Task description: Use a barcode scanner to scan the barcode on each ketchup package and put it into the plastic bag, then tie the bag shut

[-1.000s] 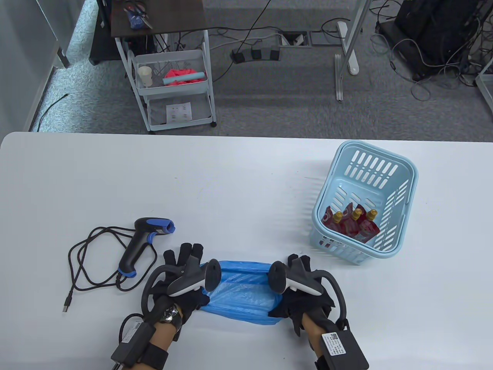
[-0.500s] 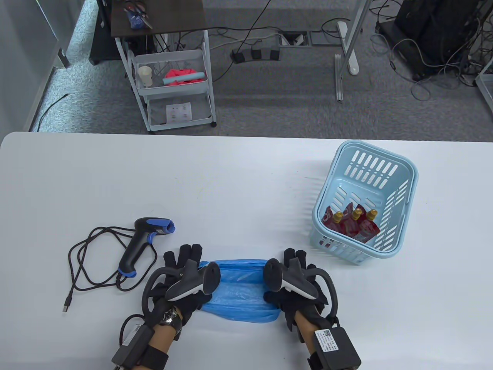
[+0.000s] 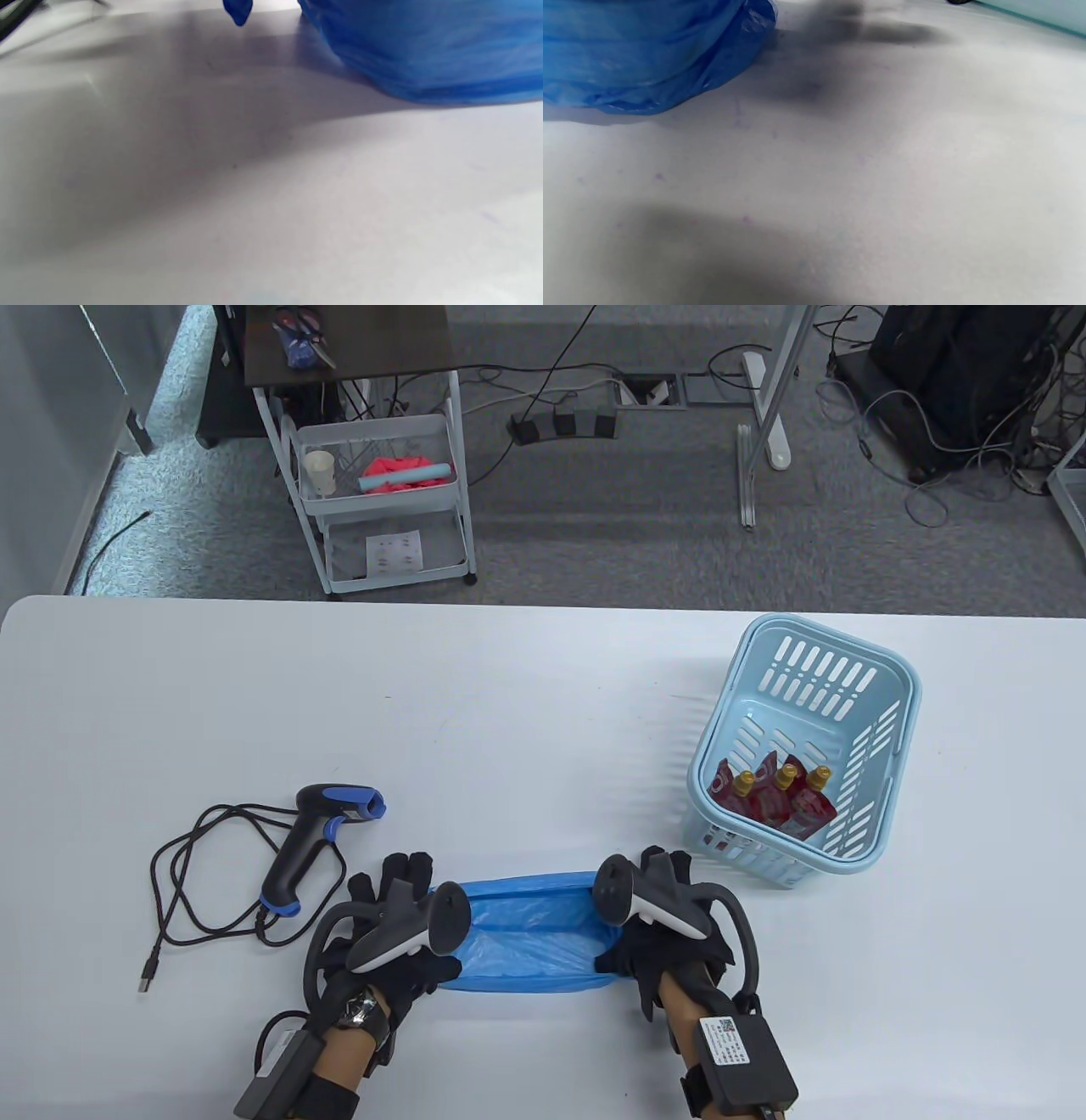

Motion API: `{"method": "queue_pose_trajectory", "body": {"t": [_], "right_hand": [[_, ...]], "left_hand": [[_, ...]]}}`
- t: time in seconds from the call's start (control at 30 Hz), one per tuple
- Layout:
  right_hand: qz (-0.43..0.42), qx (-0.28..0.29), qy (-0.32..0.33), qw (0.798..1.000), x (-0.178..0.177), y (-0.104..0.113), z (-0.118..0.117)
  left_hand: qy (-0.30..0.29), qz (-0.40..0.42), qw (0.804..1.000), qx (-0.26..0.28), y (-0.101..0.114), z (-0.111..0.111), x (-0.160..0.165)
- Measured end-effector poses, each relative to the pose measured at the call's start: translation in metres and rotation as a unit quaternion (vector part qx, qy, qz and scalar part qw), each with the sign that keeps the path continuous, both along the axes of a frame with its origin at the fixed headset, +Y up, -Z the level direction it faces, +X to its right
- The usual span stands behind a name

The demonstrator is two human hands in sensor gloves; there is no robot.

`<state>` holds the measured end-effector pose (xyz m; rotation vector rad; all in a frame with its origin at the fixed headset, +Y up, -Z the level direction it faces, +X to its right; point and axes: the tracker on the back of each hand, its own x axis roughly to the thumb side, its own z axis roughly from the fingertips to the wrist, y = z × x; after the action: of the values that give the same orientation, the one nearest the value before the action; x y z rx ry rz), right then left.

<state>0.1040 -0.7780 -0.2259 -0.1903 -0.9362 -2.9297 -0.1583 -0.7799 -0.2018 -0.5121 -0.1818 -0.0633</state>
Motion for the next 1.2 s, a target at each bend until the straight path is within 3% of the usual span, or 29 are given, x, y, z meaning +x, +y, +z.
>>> {"method": "queue_pose_trajectory", "body": {"t": [0.6,0.8,1.2], "right_hand": [[-0.010,0.006,0.013,1.000,0.000,-0.001,0.004],[-0.063,0.024,0.036,0.997,0.002,-0.001,0.006],[-0.158,0.119,0.068,0.978,0.005,0.042,0.027]], "left_hand": [[0.007,-0.003,1.000,-0.006,0.001,-0.001,-0.001],[0.006,-0.020,1.000,-0.007,0.002,-0.002,0.003],[0.007,-0.032,0.999,-0.009,0.003,-0.002,0.006]]}}
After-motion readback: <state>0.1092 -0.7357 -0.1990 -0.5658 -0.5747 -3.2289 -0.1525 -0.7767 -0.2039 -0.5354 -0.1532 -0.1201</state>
